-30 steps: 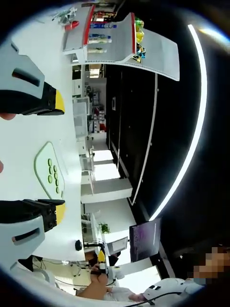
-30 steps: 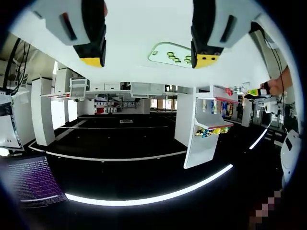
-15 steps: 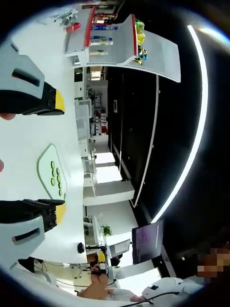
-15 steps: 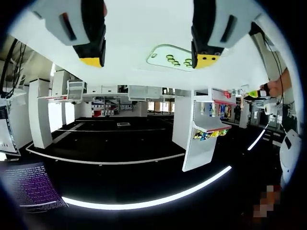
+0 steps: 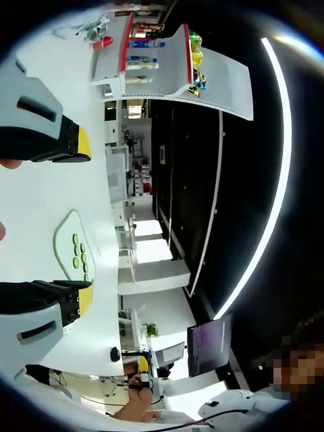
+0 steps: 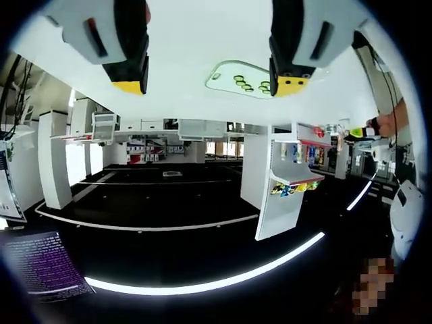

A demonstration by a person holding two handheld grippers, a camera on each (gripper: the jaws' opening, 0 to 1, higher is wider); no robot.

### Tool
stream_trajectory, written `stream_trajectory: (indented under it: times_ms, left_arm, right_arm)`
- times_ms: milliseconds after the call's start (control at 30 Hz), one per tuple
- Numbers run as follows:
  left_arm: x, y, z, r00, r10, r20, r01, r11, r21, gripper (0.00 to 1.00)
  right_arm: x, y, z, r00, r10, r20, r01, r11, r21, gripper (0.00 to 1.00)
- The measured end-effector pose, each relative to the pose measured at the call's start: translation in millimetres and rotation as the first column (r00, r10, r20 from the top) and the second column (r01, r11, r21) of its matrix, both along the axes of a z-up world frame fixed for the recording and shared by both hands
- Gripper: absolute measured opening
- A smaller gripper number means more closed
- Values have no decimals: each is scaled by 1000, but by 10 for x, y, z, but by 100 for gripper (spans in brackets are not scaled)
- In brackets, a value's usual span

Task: Open the petri dish lid, add cucumber slices into the petri dish, and close the lid

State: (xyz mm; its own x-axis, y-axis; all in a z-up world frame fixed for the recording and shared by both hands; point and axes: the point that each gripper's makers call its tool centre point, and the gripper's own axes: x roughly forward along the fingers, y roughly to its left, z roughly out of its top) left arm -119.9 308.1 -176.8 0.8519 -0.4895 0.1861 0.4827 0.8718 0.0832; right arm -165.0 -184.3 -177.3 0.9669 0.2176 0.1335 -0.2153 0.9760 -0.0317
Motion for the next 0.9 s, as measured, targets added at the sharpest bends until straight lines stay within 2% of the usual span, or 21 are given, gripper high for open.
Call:
stream_trajectory:
  times_ms: [200,267,400,567,700,900]
  left_arm:
    - [8,40,-44,1000,-16,-12,16,1000,-6,71]
    - [-4,62,-4,999,-34,-7,33,998,-62,71]
    - [27,98,-38,1000,-14,-8,14,999,-33,71]
    - [48,115,-73,999,-23,-22,22,999,-33,71]
    - [53,105,-135,998,-37,-44,37,999,-8,71]
    - [25,41,-181,994,-88,-65,88,996,9,71]
  right_arm:
    - [14,29,-110,998,51,-22,-51,999,-2,73]
    - [20,31,-112,998,60,-19,-60,998,4,73]
    - [38,7,-72,998,69,-7,-69,997,22,73]
    - [51,6,0,997,80,8,-80,997,3,74]
    - [39,107,51,991,135,26,-134,991,-19,74]
    - [41,335,30,977,213,11,-212,974,-79,75]
